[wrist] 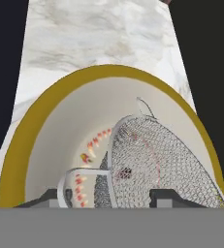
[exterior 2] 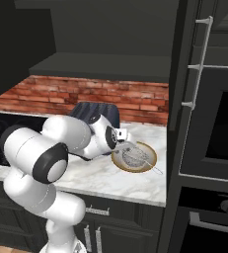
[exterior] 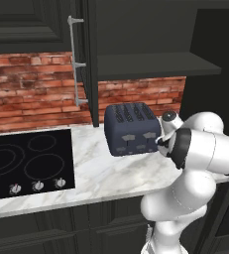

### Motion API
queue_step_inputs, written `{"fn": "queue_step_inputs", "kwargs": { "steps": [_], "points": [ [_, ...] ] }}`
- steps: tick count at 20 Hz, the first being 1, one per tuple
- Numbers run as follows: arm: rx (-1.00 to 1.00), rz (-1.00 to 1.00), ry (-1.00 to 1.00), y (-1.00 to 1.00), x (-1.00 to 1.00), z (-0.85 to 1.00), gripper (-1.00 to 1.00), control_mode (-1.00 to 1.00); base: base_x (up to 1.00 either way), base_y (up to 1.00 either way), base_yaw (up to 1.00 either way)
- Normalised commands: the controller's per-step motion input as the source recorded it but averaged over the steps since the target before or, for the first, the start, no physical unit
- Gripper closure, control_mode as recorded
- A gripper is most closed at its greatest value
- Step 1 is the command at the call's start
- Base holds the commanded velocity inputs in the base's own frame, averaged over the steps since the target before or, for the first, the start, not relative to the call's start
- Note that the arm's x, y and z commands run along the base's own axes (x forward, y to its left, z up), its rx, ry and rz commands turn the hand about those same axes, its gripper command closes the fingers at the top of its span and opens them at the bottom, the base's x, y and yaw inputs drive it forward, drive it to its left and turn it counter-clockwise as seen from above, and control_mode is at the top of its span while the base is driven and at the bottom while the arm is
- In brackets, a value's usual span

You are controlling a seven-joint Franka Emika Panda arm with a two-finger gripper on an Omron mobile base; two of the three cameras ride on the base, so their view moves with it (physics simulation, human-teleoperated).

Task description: Open the cabinet and setup a tea strainer by placing it in the bowl upright.

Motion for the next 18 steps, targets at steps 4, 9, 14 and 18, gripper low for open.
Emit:
{"fn": "queue_step_inputs", "kwargs": {
  "steps": [4, 9, 14, 18],
  "points": [
    [0.00, 0.00, 0.00, 0.00, 0.04, 0.00, -1.00, -1.00, 0.00, 0.00, 0.00],
    [0.00, 0.00, 0.00, 0.00, 0.00, 0.00, -1.00, -1.00, 0.00, 0.00, 0.00],
    [0.00, 0.00, 0.00, 0.03, 0.00, 0.00, -1.00, -1.00, 0.00, 0.00, 0.00],
    [0.00, 0.00, 0.00, 0.19, 0.00, 0.01, -1.00, -1.00, 0.00, 0.00, 0.00]
  ]
}}
